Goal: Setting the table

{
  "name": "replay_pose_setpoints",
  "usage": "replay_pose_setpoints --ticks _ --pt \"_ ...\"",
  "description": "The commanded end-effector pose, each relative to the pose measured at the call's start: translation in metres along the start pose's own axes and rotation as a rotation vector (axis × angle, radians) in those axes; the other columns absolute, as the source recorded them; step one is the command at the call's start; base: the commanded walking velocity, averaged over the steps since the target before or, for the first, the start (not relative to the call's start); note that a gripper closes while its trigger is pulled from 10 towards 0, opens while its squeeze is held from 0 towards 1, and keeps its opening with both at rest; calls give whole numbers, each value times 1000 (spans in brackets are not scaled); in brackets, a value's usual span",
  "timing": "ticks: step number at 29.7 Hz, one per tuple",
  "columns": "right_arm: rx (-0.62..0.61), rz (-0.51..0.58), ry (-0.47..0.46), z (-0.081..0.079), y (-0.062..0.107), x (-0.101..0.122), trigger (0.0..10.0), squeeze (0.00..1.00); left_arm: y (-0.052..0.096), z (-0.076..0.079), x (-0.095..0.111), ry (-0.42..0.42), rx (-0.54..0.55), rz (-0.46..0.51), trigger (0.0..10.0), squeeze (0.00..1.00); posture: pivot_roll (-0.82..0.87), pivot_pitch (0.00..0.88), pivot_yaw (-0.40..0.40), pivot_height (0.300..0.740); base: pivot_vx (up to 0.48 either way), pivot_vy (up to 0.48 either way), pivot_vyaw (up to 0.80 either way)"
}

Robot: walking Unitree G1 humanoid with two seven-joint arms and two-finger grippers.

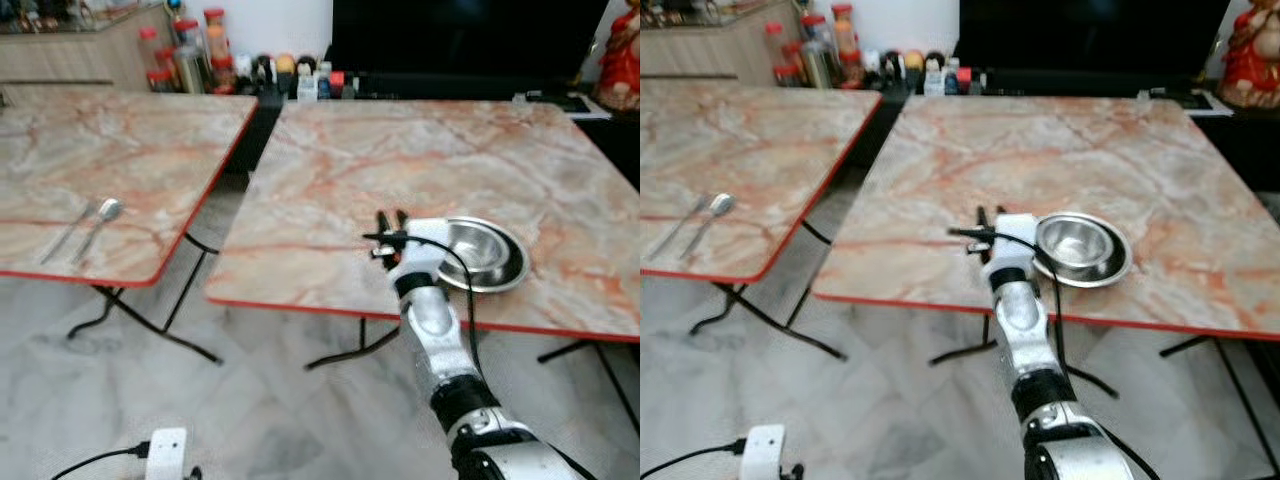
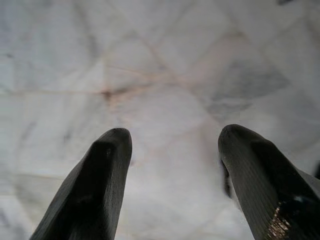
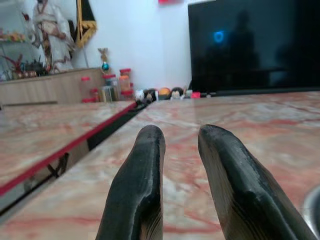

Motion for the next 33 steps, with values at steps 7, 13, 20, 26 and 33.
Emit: replay_pose_setpoints --ticks 7,13,20,26,33 --pt "-65 -42 33 22 20 -22 10000 0 0 2 0 -13 -10 -9 10000 0 -11 0 62 740 0 480 0" --pt "-76 -158 54 29 48 -59 10000 0 0 2 -2 -20 -11 -13 10000 0 -8 0 62 740 0 480 0" --pt "-89 -278 71 35 71 -91 10000 0 0 2 -3 -16 -8 -14 10000 0 -11 0 57 740 0 480 0" --pt "-66 -428 73 34 97 -125 10000 0 0 3 -4 -12 -9 -15 10000 0 -13 0 57 740 0 480 0" --pt "-13 -683 27 24 143 -171 10000 0 1 4 -5 -18 -12 -20 10000 0 -17 0 64 740 0 480 0"
Point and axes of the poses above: a point about 5 cm out from each wrist's last joint towards the gripper, its own y axis pointing back from the gripper into the wrist, its own x axis along the axis of the wrist's last joint, z = x × y, the point moved 5 cm from there along -y, pointing out of the wrist towards the gripper, and after that the axes turned 12 degrees about y, right-handed, at the moved point
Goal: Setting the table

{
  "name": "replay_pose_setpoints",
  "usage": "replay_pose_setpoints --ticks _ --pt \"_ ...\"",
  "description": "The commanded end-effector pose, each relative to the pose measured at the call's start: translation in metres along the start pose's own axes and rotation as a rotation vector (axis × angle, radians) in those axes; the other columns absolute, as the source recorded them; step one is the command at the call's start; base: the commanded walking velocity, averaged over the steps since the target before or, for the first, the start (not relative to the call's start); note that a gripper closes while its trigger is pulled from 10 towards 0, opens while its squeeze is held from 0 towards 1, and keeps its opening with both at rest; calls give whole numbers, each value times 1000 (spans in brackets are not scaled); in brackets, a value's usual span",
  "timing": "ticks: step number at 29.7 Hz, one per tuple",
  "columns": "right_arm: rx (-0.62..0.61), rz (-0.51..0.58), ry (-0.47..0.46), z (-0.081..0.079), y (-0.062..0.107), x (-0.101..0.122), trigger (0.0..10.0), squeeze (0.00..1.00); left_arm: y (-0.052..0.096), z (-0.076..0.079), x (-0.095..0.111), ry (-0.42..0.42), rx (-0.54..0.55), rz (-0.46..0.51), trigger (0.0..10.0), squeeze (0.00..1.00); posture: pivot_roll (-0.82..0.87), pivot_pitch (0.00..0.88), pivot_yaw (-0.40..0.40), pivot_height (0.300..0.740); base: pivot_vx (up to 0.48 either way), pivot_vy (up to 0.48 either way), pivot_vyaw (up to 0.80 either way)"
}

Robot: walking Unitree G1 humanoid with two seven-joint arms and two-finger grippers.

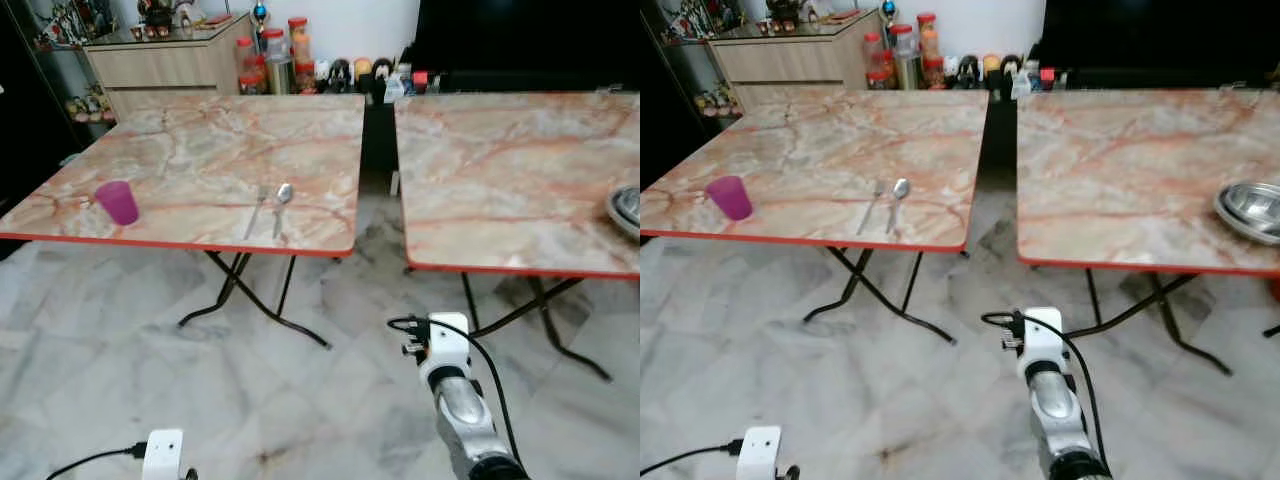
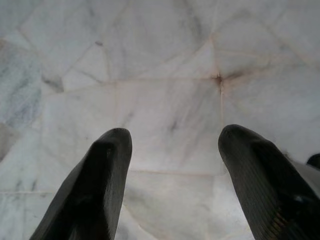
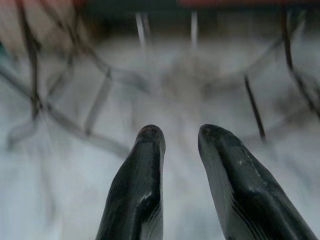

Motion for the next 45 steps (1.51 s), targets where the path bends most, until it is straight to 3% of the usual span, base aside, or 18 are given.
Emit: replay_pose_setpoints --ticks 1,4,6,11,15,20,31,45 --pt "44 -75 -32 -13 3 -15 10000 0 -1 -9 5 -10 19 5 10000 0 -15 0 62 740 0 480 0" --pt "58 -171 -3 -14 11 -38 10000 0 -1 -8 6 -10 18 7 10000 0 6 0 49 740 0 480 0" --pt "107 -282 -28 -22 24 -67 10000 0 -1 -7 9 0 20 18 10000 0 6 0 41 740 0 480 0" --pt "135 -393 41 -25 41 -96 10000 0 -1 -8 6 -4 22 10 10000 0 19 0 40 740 0 431 0" --pt "125 -389 4 -26 41 -96 10000 0 0 -12 4 -1 31 8 10000 0 21 0 40 740 0 385 0" --pt "141 -400 29 -29 42 -97 10000 0 0 -13 1 -38 25 -3 10000 0 25 0 50 740 0 102 0" --pt "145 -398 34 -30 40 -94 10000 0 0 -13 3 -30 26 7 10000 0 34 0 43 740 0 0 0" --pt "129 -407 53 -15 44 -101 10000 0 3 -6 -11 -3 24 -21 10000 0 3 0 26 740 0 0 0"
Point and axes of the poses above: a point about 5 cm out from each wrist's last joint towards the gripper, its own y axis pointing back from the gripper into the wrist, its own x axis along the axis of the wrist's last joint, z = x × y, the point moved 5 cm from there along -y, pointing out of the wrist towards the gripper, and after that the axes turned 12 degrees about y, right-handed, at the moved point
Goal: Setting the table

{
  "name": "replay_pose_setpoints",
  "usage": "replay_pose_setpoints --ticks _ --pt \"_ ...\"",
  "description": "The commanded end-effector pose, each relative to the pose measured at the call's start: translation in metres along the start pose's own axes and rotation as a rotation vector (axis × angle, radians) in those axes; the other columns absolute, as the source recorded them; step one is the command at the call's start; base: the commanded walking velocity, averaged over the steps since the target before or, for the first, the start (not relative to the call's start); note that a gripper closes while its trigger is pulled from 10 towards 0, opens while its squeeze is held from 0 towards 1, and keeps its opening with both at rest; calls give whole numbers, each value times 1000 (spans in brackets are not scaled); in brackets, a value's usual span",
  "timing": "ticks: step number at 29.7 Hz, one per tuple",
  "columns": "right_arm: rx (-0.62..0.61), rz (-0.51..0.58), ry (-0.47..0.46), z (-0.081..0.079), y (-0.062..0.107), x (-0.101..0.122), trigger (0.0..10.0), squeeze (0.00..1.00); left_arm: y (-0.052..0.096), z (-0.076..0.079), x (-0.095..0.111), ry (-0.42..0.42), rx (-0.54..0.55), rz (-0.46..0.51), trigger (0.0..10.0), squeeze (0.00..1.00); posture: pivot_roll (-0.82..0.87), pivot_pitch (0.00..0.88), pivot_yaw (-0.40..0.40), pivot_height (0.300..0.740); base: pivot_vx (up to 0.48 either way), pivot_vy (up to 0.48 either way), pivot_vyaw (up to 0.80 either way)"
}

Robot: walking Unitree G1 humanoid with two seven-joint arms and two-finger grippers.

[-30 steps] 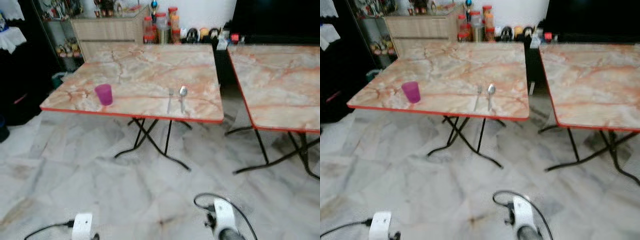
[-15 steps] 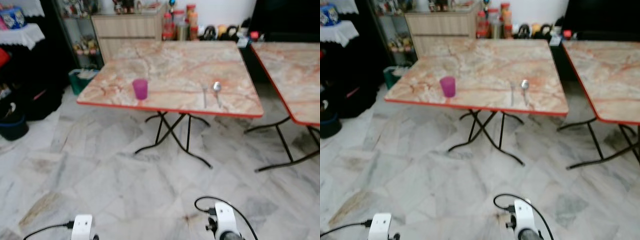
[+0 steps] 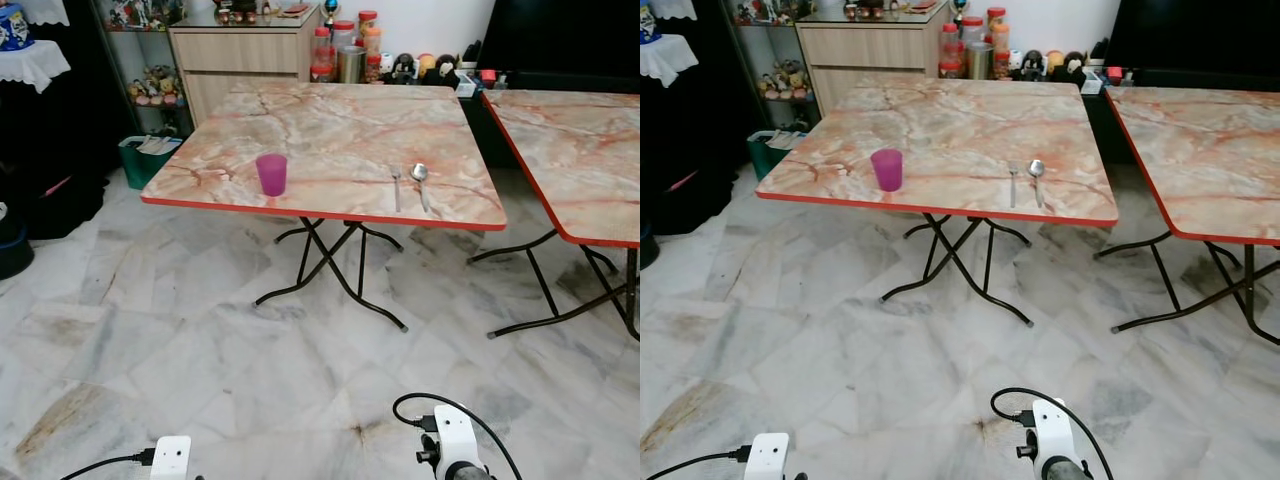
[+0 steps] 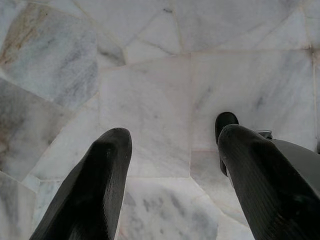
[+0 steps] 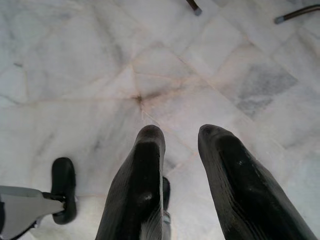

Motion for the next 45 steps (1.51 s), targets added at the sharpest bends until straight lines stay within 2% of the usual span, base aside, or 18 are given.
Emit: replay_pose_setpoints --ticks 1,7,10,15,16,20,22,25,26,27,31,32,34,38,45 --pt "-4 0 -8 1 0 -1 10000 0 1 -2 -4 5 10 -11 10000 0 0 0 26 740 0 0 0" --pt "-25 -7 -13 12 2 -6 10000 0 0 9 -3 2 -14 -14 10000 0 -27 0 22 740 0 0 0" --pt "-49 -7 -15 25 3 -9 10000 0 -1 21 -1 -3 -38 -13 10000 0 -47 0 26 740 0 0 0" --pt "-80 -2 -15 37 5 -10 10000 0 -1 27 -2 -30 -62 -17 10000 0 -68 0 42 740 0 0 0" --pt "-89 -2 -14 41 6 -11 10000 0 -1 29 -2 -52 -75 -21 10000 0 -95 0 71 740 0 0 0" --pt "-99 -2 -17 43 7 -12 10000 0 -1 29 0 -82 -88 -21 10000 0 -118 0 82 740 0 0 0" --pt "-81 2 -27 32 6 -13 10000 0 -3 18 7 -76 -64 -6 10000 0 -106 0 79 740 0 0 0" --pt "-42 -3 -13 17 5 -12 10000 0 -3 9 12 -70 -43 5 10000 0 -86 0 77 740 0 0 0" --pt "-42 -3 -13 17 5 -12 10000 0 -3 9 12 -70 -43 5 10000 0 -86 0 77 740 0 0 0" --pt "-16 -8 -4 8 4 -12 10000 0 -3 2 13 -42 -16 13 10000 0 -55 0 95 740 0 0 0" --pt "-6 -5 -1 3 3 -9 10000 0 -3 -3 14 -25 3 21 10000 0 -33 0 94 740 183 0 0" --pt "7 -9 -1 -3 2 -8 10000 0 -2 -12 13 -16 26 20 10000 0 -3 0 90 740 251 0 0" --pt "21 -9 -1 -9 2 -6 10000 0 -2 -19 14 -13 41 25 10000 0 13 0 90 740 251 0 0" --pt "20 -12 -1 -10 1 -5 10000 0 -1 -22 11 -9 45 20 10000 0 11 0 102 740 259 0 0" --pt "16 -11 -12 -11 1 -3 10000 0 -1 -16 8 -33 20 11 10000 0 19 0 90 740 260 0 0"
Point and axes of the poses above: a point about 5 cm out from each wrist's last joint towards the gripper, its own y axis pointing back from the gripper into the wrist, its own x axis along the axis of the wrist's last joint, z = x × y, the point moved 5 cm from there along -y, pointing out of the wrist towards the gripper, and after that the axes turned 12 degrees about y, right-handed, at the moved point
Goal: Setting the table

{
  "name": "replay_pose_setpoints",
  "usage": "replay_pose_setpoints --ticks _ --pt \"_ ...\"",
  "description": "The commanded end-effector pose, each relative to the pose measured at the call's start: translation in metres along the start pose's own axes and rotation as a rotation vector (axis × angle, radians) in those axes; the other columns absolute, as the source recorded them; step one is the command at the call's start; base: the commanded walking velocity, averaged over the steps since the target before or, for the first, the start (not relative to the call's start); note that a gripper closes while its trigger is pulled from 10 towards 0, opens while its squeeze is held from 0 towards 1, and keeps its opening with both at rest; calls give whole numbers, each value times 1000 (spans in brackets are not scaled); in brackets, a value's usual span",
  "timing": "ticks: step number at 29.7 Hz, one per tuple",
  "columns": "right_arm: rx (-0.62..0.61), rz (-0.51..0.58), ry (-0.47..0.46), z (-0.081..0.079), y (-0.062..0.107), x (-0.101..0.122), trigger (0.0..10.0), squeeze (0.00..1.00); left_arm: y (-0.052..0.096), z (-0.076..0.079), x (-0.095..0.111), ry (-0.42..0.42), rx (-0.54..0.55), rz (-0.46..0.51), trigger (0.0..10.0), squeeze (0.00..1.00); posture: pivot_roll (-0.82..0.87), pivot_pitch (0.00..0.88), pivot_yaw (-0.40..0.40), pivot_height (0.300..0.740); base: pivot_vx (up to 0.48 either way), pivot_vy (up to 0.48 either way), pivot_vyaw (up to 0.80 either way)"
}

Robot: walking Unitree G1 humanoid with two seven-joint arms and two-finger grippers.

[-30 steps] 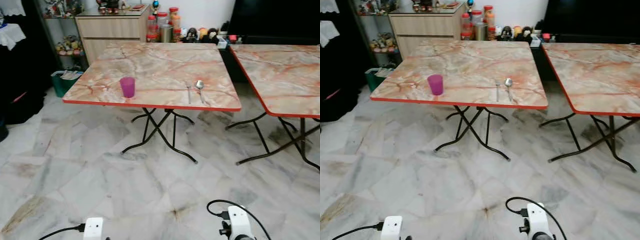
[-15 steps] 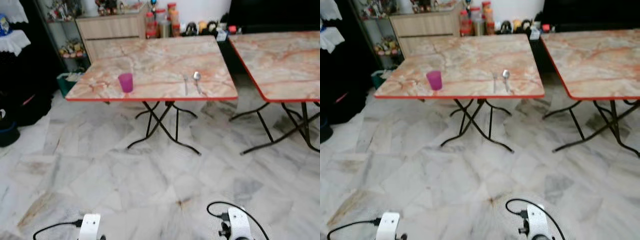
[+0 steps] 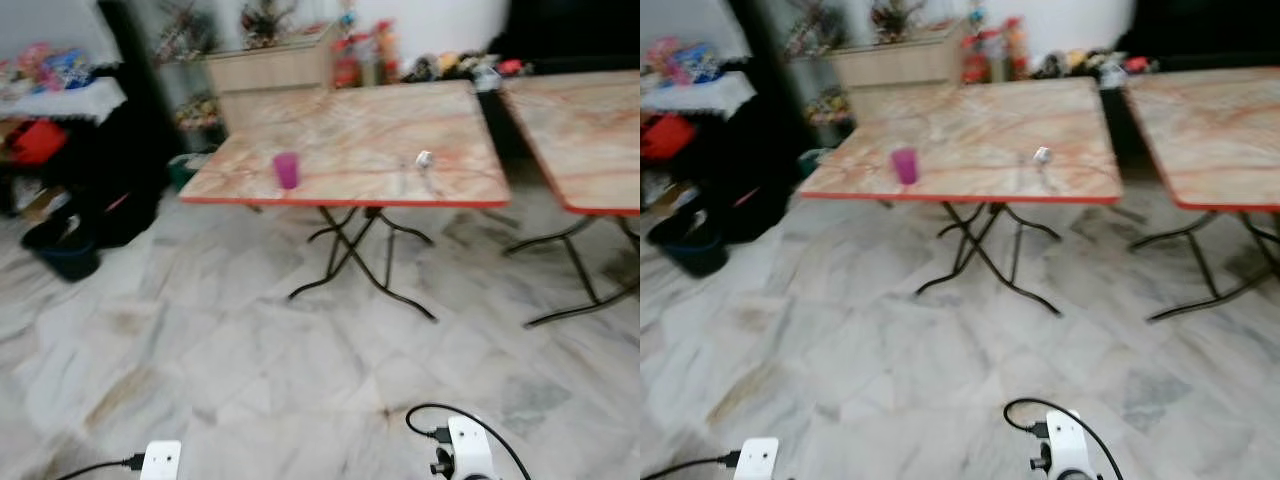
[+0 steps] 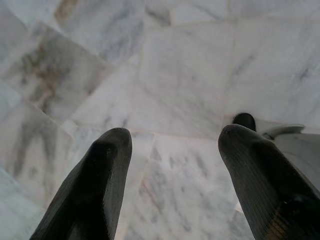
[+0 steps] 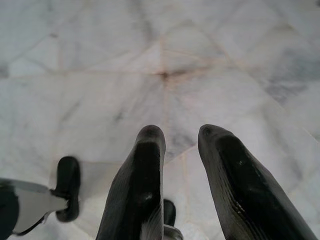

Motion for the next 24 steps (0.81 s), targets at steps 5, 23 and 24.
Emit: replay_pose_setpoints --ticks 5,23,24 --pt "10 10 -3 -5 -1 6 10000 0 -2 0 12 -30 -11 23 10000 0 6 0 110 740 265 0 0" --pt "-7 12 -28 -5 -1 7 10000 0 -3 2 15 -63 -29 16 10000 0 1 0 126 740 300 0 0" --pt "-5 7 -26 -5 -1 6 10000 0 -4 5 16 -64 -35 17 10000 0 7 0 120 740 304 0 0"
Point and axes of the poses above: a point about 5 cm out from each wrist's last joint towards the gripper, its own y axis pointing back from the gripper into the wrist, its own x axis along the axis of the wrist's last joint, z = x × y, the point moved 5 cm from there along -y, pointing out of the wrist towards the gripper, and after that the axes turned 12 degrees about y, right-handed, at the moved point
